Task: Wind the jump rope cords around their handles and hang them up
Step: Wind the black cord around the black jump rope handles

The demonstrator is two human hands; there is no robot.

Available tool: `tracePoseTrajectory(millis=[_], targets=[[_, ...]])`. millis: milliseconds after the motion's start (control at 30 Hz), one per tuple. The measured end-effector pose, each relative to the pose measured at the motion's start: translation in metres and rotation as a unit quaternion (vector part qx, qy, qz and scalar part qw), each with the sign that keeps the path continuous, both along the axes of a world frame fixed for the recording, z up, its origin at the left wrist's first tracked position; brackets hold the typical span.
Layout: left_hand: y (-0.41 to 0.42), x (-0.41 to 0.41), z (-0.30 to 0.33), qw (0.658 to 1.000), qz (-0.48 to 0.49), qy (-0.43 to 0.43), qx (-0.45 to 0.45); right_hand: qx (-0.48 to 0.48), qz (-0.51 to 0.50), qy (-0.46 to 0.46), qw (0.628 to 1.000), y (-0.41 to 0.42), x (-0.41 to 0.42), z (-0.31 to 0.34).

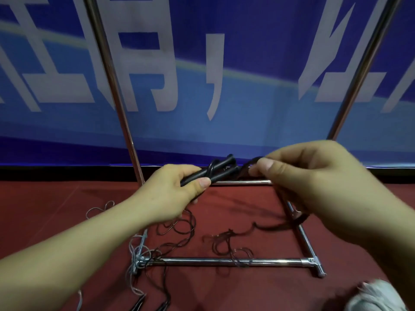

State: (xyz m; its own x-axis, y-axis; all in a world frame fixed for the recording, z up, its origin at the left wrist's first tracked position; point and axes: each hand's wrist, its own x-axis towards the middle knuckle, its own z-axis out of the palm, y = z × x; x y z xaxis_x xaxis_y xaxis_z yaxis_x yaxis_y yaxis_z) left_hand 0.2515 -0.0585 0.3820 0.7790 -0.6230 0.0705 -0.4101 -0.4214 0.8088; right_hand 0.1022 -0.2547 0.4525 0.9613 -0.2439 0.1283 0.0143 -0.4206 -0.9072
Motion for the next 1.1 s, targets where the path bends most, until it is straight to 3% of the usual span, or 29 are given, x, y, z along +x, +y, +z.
tracePoseTrajectory(millis=[233,633,733,900,1100], targets=[[0.0,-0.003,0.001,0.997,-0.026,0.034,0.057,-0.091,-0.055,-0.021,0.994,-0.018,0.011,-0.018],[-0.004,-0.018,-0.003,0.976,-0.146,0.044,0.153,-0.128,-0.097,-0.036,0.986,-0.025,0.032,-0.061],[-0.005,-0.028,0.002,0.976,-0.189,0.048,0.098,-0.084,-0.139,-0.051,0.985,-0.029,0.036,-0.067],[-0.004,-0.038,0.012,0.976,-0.213,0.035,0.037,0.084,-0.135,-0.042,0.986,-0.029,0.042,-0.067],[-0.004,-0.041,0.017,0.979,-0.189,0.07,-0.039,0.162,-0.127,0.012,0.979,-0.034,0.046,-0.069]])
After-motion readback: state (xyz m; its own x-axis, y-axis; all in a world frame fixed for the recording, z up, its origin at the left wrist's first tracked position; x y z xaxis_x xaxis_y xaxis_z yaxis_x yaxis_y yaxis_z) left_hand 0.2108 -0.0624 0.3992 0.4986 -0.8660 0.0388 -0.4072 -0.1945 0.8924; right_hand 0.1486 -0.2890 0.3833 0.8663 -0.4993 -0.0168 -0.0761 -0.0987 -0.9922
